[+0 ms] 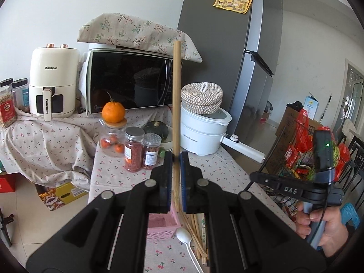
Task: Organize utensils
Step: 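Lower the wooden chopstick into the pink basket while the right tool grasps a black chopstick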
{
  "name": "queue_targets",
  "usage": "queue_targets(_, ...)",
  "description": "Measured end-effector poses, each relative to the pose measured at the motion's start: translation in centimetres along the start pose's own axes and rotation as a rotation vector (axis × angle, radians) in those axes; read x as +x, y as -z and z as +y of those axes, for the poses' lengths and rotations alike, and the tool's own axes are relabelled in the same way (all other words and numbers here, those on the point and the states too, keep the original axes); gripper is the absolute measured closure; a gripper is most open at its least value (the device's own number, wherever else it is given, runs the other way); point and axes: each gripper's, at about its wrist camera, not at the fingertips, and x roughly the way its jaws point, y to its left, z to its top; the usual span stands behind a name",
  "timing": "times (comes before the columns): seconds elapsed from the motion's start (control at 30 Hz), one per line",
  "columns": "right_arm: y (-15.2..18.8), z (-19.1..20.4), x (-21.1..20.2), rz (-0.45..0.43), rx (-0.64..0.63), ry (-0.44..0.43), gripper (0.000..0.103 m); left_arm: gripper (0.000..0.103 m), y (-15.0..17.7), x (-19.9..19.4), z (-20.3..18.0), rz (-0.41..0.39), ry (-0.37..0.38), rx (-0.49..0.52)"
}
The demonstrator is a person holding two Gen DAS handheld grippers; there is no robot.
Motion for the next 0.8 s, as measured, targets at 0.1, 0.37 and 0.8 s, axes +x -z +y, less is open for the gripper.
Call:
queue_targets(0.1,-0.4,1.3,-0.7,-0.027,-0.007,-0.030,0.096,0.096,0.6,1.9,1.1,0.038,-0.054,0.006)
queue_targets(0.37,-0.9,3.3,-0.5,-0.050,0.022,-0.097,0.096,0.096,2.8,6.4,2.9,0.175,-0.095,0.002)
queue_targets(0.8,-1.1,6.2,0.7,-0.078,0.037,-0.176,0.096,0.018,4.1,7.9,4.2,0.307,-0.193,-0.116)
